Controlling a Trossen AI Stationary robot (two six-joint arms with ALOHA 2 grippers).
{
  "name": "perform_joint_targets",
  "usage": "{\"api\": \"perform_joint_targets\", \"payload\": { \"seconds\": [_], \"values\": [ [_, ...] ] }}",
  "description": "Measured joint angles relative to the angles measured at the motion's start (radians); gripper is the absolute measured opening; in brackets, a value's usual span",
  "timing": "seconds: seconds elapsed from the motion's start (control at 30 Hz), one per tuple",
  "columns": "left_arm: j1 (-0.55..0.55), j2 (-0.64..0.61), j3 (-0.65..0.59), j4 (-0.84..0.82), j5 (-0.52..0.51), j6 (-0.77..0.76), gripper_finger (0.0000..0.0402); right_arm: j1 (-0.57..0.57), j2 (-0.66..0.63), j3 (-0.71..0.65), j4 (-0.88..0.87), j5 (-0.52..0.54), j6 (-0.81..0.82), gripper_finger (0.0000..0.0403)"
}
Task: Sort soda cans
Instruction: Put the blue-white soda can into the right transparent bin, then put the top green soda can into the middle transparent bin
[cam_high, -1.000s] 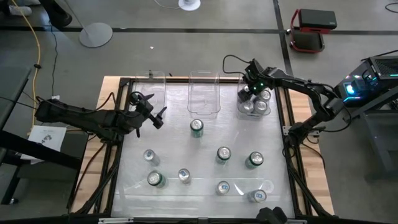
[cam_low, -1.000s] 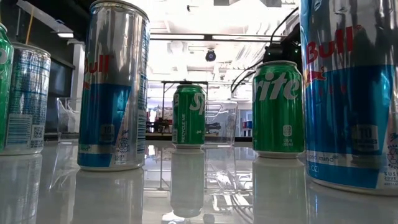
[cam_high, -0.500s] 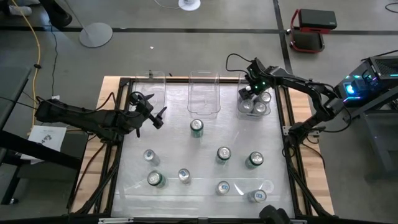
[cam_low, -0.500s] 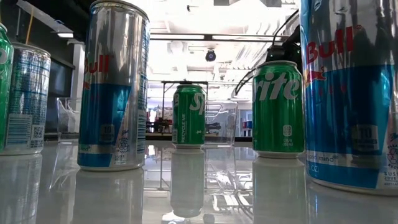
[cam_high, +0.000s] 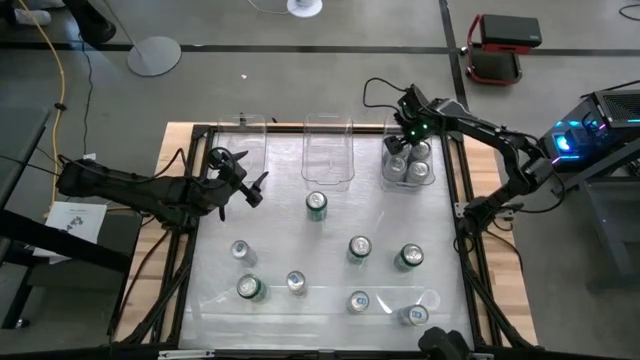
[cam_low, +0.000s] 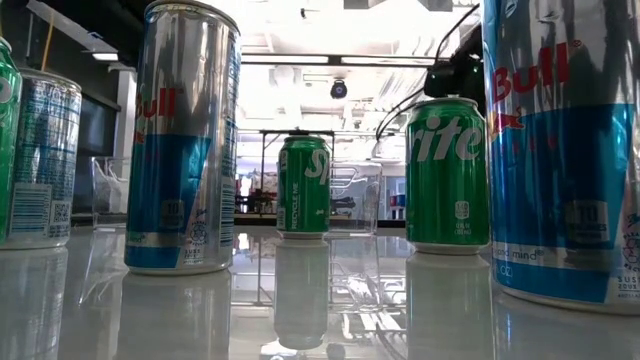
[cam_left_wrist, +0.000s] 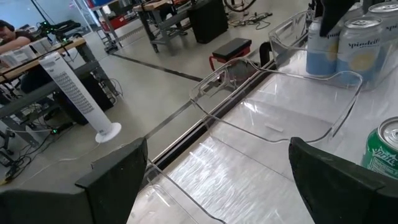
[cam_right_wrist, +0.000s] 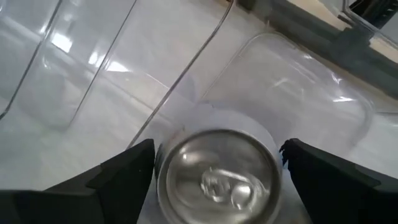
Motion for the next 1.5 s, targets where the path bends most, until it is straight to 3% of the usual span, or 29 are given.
{"api": "perform_joint_targets", "payload": {
  "seconds": [0.33, 0.5, 0.67, 0.77, 0.87, 1.0, 1.2, 1.3, 1.5],
  "values": [
    [0.0, 0.0, 0.0, -0.004, 0.005, 0.0, 0.0367, 0.005, 0.0, 0.109, -0.107, 0.017, -0.006, 0.0346],
    [0.0, 0.0, 0.0, -0.016, 0.051, 0.0, 0.0367, 0.062, -0.032, 0.125, -0.118, 0.15, -0.048, 0.0346],
    [0.0, 0.0, 0.0, -0.035, 0.06, -0.001, 0.0367, 0.198, -0.132, 0.116, -0.117, 0.296, -0.06, 0.0346],
    [0.004, -0.003, 0.0, -0.026, 0.197, 0.005, 0.0367, 0.32, -0.206, 0.116, -0.075, 0.376, -0.033, 0.0346],
    [0.013, -0.002, -0.004, 0.018, 0.35, 0.05, 0.0367, 0.466, -0.258, 0.102, 0.059, 0.389, -0.026, 0.0346],
    [0.015, 0.001, -0.074, 0.207, 0.401, 0.117, 0.0367, 0.661, -0.277, -0.004, 0.429, 0.314, -0.107, 0.0346],
    [0.05, 0.005, -0.169, 0.438, 0.512, 0.138, 0.0367, 0.794, -0.142, -0.195, 1.041, 0.176, -0.136, 0.0346],
    [0.068, 0.004, -0.174, 0.447, 0.571, 0.138, 0.0367, 0.808, -0.026, -0.201, 1.113, 0.119, -0.207, 0.0346],
    [0.095, 0.004, -0.174, 0.447, 0.577, 0.138, 0.0367, 0.791, 0.171, -0.079, 1.025, 0.12, -0.269, 0.0346]
  ]
}}
